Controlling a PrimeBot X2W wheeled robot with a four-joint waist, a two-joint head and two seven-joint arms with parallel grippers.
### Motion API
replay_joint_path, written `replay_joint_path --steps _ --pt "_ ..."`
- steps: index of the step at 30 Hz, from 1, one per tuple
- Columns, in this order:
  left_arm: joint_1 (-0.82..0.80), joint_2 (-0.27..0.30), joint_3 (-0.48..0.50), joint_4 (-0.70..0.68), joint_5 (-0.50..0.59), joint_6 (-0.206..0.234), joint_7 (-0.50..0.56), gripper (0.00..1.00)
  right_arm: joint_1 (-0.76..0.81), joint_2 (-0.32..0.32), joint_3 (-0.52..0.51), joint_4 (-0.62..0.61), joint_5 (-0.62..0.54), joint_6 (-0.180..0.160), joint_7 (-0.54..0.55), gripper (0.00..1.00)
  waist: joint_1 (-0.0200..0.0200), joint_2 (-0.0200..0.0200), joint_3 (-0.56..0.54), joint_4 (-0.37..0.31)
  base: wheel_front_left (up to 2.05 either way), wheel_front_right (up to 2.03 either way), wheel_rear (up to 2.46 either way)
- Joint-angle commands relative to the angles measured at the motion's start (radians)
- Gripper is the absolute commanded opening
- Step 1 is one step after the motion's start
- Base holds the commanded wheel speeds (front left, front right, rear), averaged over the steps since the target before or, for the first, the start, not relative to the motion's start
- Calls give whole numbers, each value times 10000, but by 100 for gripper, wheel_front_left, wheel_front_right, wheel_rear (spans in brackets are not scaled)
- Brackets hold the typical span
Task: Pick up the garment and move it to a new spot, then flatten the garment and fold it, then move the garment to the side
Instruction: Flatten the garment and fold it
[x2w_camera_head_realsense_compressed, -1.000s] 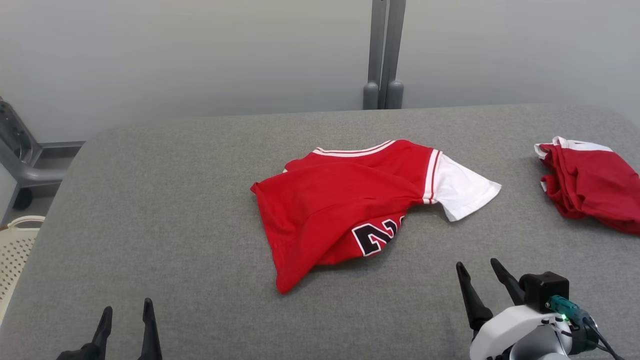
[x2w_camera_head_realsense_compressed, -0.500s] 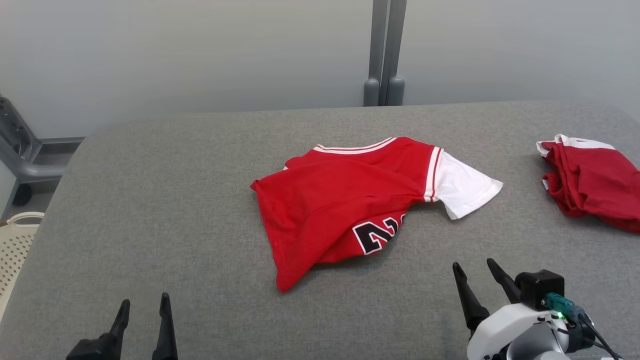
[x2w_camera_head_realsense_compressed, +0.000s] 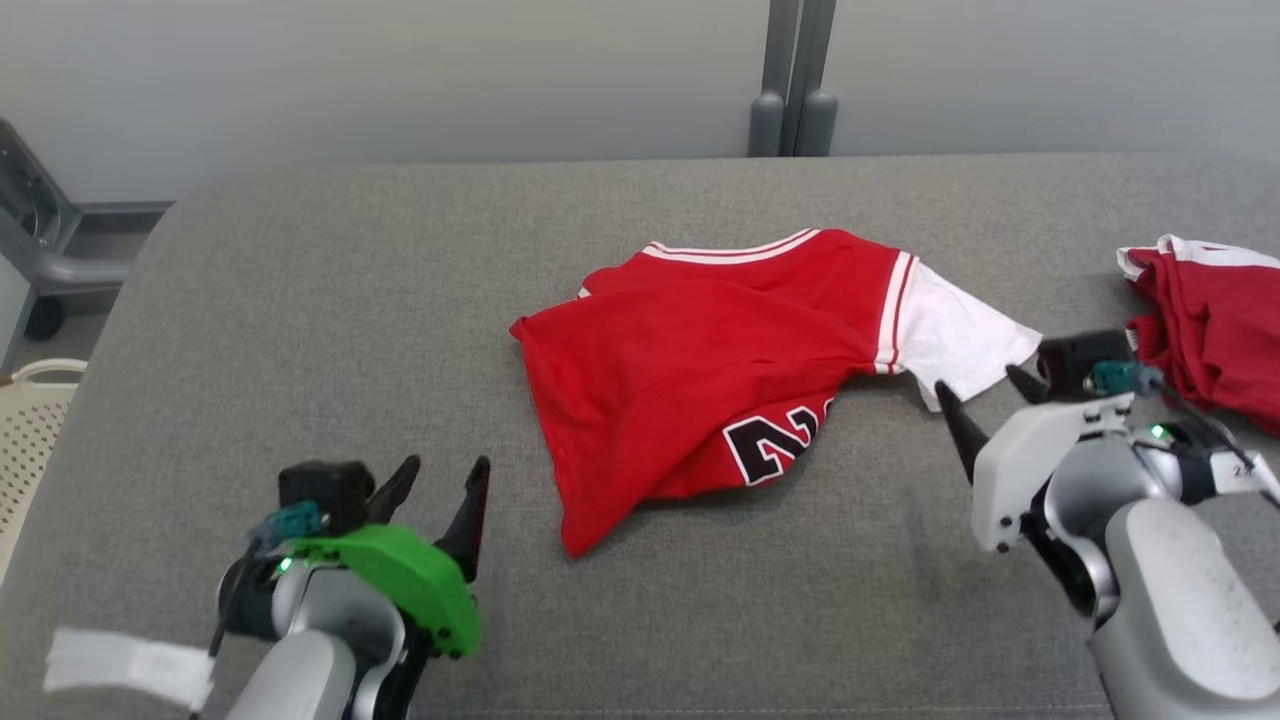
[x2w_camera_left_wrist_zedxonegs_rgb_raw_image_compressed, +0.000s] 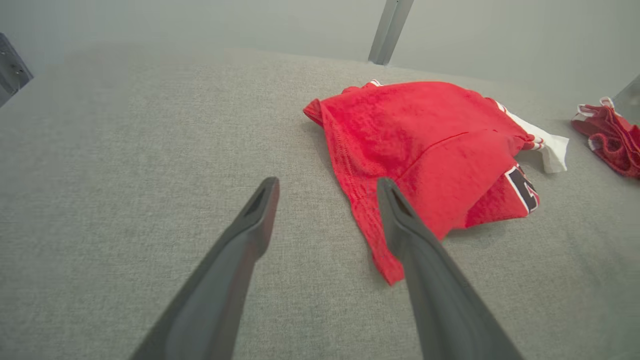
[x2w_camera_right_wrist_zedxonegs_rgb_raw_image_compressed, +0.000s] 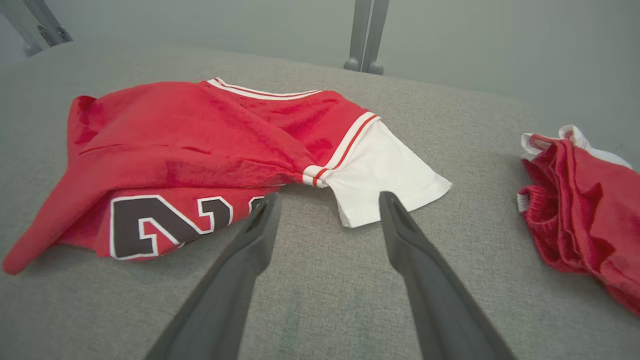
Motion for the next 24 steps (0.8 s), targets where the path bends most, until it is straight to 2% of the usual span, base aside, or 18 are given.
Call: replay_joint_path --steps 1,8,15,19,24 --pt "-263 -61 -25 90 -47 -45 111 100 -198 -117 1 52 29 -15 90 100 0 0 404 153 0 0 0" --pt "-1988 -756 -603 1032 -197 -235 1420 100 -1936 -1314 445 727 131 -13 895 100 0 0 1327 283 0 0 0" --pt "-3138 -1127 -868 1972 -219 71 2563 100 -3133 -2298 1044 1557 55 -15 1239 100 0 0 2141 319 0 0 0" --pt "-3559 -1298 -972 2320 -318 208 2983 100 -3742 -2682 1275 2135 -211 -15 1116 100 0 0 2525 287 0 0 0" --pt "-3865 -1452 -1104 2725 -374 384 3234 100 -4353 -2805 1180 3037 -530 -15 642 100 0 0 2826 266 0 0 0"
